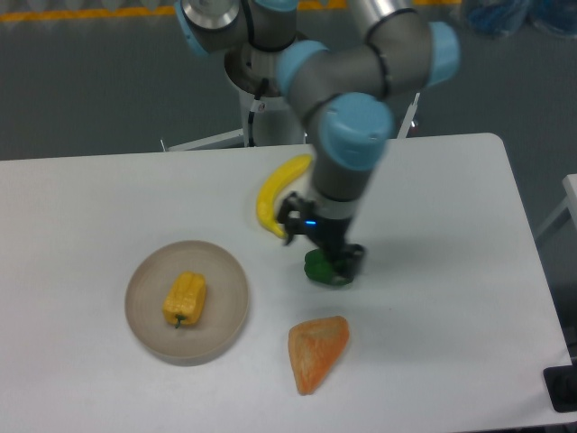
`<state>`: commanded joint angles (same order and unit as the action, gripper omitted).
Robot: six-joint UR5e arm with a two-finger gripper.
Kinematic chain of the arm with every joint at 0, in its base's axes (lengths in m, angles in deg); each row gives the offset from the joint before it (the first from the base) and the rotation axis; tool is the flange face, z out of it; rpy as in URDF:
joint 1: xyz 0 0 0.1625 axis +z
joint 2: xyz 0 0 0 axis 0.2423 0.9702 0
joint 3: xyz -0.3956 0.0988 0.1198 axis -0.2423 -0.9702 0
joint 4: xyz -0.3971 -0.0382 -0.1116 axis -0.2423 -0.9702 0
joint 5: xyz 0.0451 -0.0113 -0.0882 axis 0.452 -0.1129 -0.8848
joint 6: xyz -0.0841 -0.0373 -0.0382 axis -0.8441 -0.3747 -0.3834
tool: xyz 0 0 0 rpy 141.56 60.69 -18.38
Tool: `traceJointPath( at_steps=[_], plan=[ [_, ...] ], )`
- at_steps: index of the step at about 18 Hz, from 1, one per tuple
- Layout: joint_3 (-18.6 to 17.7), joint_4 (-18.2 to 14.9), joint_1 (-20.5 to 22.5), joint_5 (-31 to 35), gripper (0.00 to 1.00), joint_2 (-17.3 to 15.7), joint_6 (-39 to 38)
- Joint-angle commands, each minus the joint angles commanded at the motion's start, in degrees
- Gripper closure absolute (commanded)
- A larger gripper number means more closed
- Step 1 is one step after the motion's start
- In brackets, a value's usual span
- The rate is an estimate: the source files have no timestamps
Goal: Pick up the yellow pepper from the plate
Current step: 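Move the gripper over the yellow pepper on the beige plate, then lower the open gripper around the yellow pepper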
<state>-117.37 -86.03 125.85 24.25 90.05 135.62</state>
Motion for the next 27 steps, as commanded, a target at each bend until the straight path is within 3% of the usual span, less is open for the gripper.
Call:
traceJointPath(
  at_steps=[6,9,16,27],
  plan=[
    [-0.2,5.3,-9.0,0.5,0.0,6.1,-13.1],
    [-1.1,7.5,-9.2,0.8,0.0,6.7,-18.1],
    [-4.2,7.7,-9.7,5.3,0.0,6.4,-20.8],
    [-4.6,7.8,-10.7,7.5,0.0,7.2,-26.3]
  ],
)
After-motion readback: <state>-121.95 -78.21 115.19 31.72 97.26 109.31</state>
